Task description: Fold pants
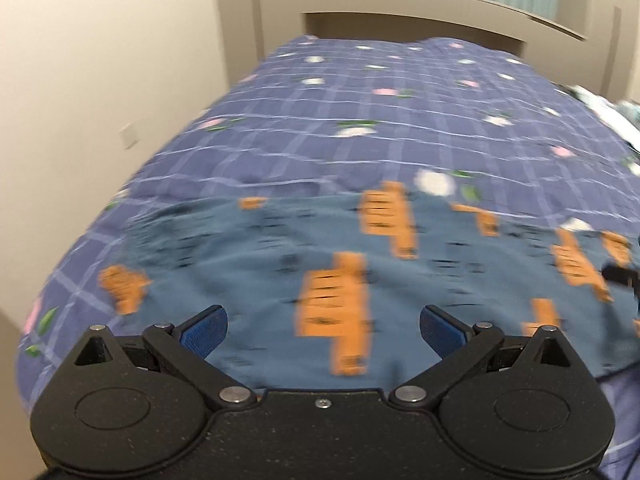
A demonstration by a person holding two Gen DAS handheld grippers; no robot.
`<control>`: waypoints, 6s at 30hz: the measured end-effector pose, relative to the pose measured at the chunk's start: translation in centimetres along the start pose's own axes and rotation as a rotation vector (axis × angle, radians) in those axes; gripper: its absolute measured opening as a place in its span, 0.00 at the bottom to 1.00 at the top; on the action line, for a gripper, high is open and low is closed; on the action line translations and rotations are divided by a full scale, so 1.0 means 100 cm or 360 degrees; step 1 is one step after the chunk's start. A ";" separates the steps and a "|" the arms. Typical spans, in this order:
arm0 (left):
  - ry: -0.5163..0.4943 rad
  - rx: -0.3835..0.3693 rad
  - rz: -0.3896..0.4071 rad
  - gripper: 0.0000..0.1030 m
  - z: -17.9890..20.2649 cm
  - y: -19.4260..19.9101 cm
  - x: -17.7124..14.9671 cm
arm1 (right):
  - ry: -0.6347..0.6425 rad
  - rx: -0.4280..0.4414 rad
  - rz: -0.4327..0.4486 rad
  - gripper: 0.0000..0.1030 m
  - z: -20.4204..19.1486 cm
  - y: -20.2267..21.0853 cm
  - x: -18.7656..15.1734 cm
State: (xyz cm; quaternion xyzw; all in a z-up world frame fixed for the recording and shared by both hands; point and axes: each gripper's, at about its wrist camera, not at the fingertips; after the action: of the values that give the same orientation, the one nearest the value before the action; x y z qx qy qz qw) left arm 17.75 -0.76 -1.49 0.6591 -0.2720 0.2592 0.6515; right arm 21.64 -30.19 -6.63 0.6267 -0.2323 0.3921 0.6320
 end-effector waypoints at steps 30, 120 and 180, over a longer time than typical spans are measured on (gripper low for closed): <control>-0.0947 -0.0635 -0.0186 0.99 0.348 -0.098 0.050 | -0.0957 0.0364 0.0195 1.00 0.141 0.087 -0.122; 0.0049 -0.0769 -0.0468 0.12 0.140 -0.084 0.041 | 0.0551 -0.0066 0.0121 0.17 -0.136 0.024 -0.040; 0.0186 -0.0415 -0.0257 0.89 0.011 -0.063 0.047 | 0.0601 0.0183 0.0208 0.95 -0.180 0.020 -0.009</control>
State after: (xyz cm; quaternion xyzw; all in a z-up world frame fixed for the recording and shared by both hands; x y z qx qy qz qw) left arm 25.53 -1.90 -2.72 0.5725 -0.2110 0.2063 0.7649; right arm 15.95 -13.05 -8.06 0.5608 -0.1270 0.5554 0.6008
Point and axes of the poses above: each gripper's, at about its wrist camera, not at the fingertips, and y roughly against the way its jaws point, z to its right, x to its top, and after that the axes turned 3 degrees about y, right-handed
